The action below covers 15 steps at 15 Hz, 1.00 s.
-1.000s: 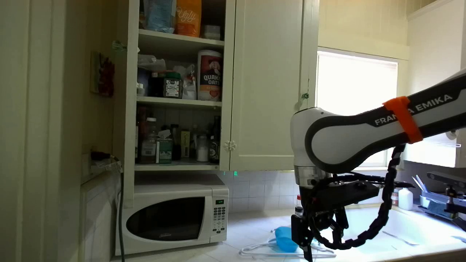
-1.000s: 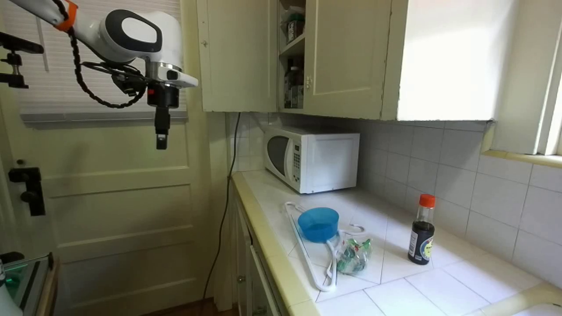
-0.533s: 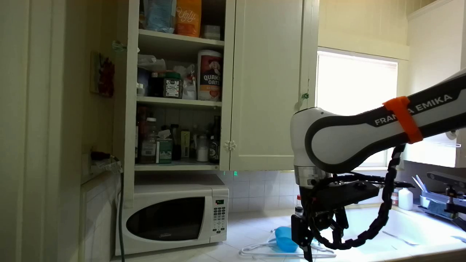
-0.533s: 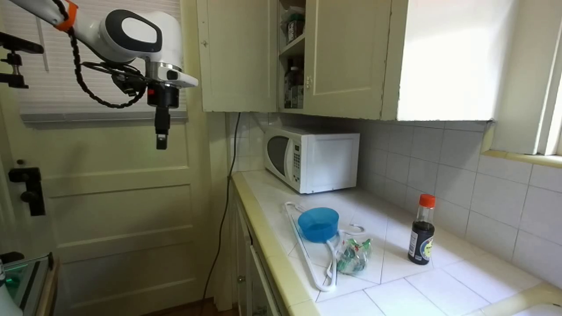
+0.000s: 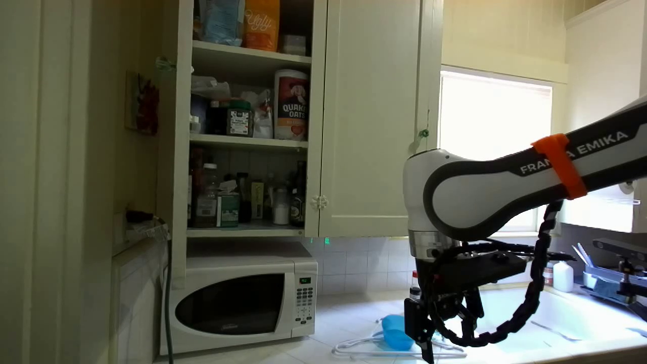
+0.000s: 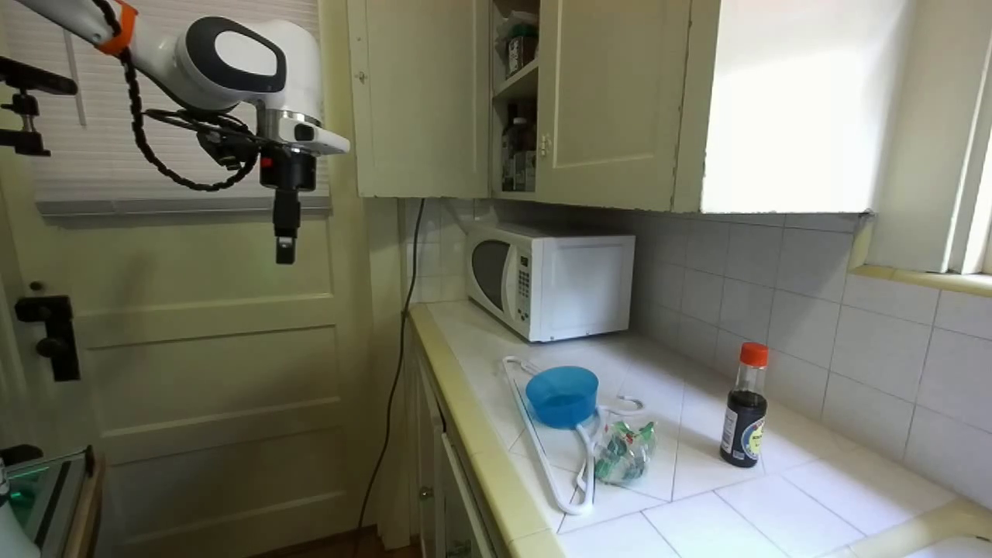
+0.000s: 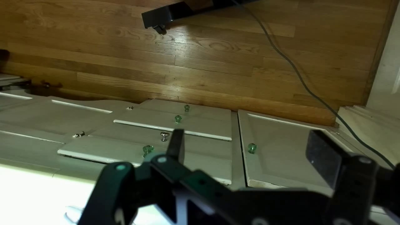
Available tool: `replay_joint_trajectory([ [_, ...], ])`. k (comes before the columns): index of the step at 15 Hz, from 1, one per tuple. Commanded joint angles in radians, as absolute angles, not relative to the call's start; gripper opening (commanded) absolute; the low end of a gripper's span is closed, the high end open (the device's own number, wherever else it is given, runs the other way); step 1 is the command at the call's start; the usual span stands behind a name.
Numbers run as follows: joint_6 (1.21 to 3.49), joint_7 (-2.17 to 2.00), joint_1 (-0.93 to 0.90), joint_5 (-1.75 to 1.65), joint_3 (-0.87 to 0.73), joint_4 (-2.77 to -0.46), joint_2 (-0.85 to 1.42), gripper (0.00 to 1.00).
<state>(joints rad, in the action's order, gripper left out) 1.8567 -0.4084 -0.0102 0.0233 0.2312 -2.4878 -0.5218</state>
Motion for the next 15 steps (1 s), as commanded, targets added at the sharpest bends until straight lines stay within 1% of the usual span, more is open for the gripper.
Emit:
replay_joint_trajectory([
  [1,1.855,-0.414,-0.025,0.016,0.218,-2.487,-0.52,1.0],
  [9,1.855,-0.414,-0.025,0.016,0.217,-2.487,-0.52,1.0],
  [11,1.904,-0.451,-0.018,0.012,0.228,-2.493,-0.514,1.0],
  [15,2.065,-0.563,0.002,-0.089,0.3,-2.465,-0.439,1.0],
])
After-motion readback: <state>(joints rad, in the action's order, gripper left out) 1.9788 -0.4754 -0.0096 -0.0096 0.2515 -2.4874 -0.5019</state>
